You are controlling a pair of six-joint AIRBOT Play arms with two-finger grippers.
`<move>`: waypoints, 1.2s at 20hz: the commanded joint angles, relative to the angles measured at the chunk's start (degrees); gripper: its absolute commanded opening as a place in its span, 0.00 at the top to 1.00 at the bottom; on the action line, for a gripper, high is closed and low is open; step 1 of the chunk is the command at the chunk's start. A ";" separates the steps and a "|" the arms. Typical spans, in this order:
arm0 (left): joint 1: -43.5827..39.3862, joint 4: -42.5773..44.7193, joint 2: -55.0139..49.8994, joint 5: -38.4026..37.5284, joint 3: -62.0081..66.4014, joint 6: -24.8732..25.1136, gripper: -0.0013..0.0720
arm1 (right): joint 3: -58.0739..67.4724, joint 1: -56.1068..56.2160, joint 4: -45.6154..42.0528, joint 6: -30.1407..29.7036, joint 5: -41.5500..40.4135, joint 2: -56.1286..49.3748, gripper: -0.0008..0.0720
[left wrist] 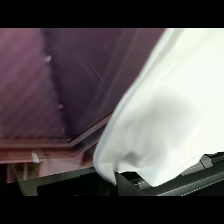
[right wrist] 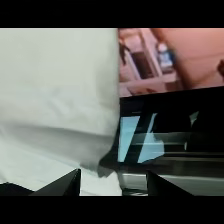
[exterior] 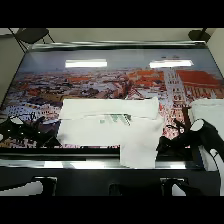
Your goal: Fold the shirts.
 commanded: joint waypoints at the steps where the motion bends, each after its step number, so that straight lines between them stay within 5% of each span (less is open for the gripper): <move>1: 0.00 0.55 0.02 5.75 -0.07 -0.09 0.93 | -7.10 -0.04 8.79 -2.67 -5.29 1.27 0.30; 4: -0.02 0.55 0.02 5.16 -0.07 0.11 0.93 | -8.61 -0.04 12.52 -4.81 -9.18 1.27 0.35; 6: 0.00 0.55 0.02 4.83 -0.07 0.13 0.93 | -8.59 -0.04 12.52 -4.52 -11.54 1.27 0.79; 7: -0.02 0.55 0.09 4.68 -0.07 0.20 0.93 | -8.55 -0.04 12.55 -4.55 -11.56 1.29 0.92; 11: 0.00 0.52 3.98 3.37 2.62 4.15 0.94 | -4.37 -0.07 12.22 -6.14 -7.96 4.66 0.92; 16: -3.32 -3.52 7.76 3.74 15.87 1.14 0.94 | 13.86 -0.04 12.26 -2.16 -10.73 5.33 0.93; 24: -10.95 -4.31 -15.82 7.28 48.37 -9.49 0.94 | 33.14 0.37 22.86 -2.40 -24.76 -19.08 0.93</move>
